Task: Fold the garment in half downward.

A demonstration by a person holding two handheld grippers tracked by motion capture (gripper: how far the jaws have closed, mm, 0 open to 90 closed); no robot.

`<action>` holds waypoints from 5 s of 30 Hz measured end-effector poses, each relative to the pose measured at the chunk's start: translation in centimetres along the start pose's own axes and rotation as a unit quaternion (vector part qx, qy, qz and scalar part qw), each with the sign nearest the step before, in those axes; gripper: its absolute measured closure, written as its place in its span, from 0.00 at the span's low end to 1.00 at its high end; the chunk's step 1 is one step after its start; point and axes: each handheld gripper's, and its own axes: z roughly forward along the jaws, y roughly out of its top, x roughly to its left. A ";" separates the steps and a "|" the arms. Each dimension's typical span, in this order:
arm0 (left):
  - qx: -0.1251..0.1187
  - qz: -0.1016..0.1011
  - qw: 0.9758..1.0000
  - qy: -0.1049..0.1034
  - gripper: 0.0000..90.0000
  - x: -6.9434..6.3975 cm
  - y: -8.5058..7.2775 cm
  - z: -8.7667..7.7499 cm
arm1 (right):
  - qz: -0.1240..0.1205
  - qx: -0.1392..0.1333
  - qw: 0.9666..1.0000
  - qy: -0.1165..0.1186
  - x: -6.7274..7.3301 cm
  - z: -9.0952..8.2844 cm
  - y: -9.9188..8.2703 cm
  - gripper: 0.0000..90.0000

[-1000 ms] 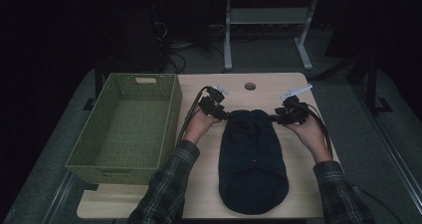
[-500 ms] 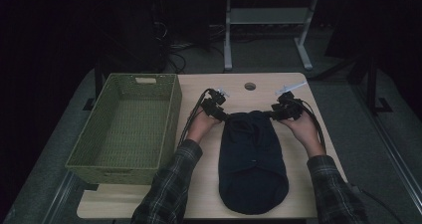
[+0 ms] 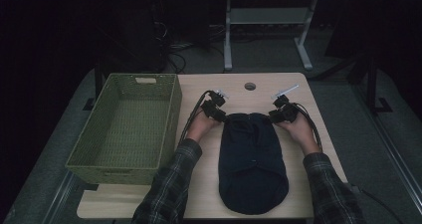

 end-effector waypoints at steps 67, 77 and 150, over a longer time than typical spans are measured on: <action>-0.119 0.088 0.988 0.046 0.90 -8.1 0.8 -12.8 | -0.111 -0.154 0.980 -0.063 8.2 -12.5 -0.1 0.90; -0.122 0.074 0.990 0.006 0.90 -8.9 -1.4 -12.7 | -0.107 -0.156 0.981 -0.043 9.7 -12.8 -2.6 0.90; -0.041 0.071 0.992 -0.100 0.82 -15.8 -11.9 -13.2 | -0.081 -0.123 0.988 0.044 17.7 -13.3 -16.7 0.68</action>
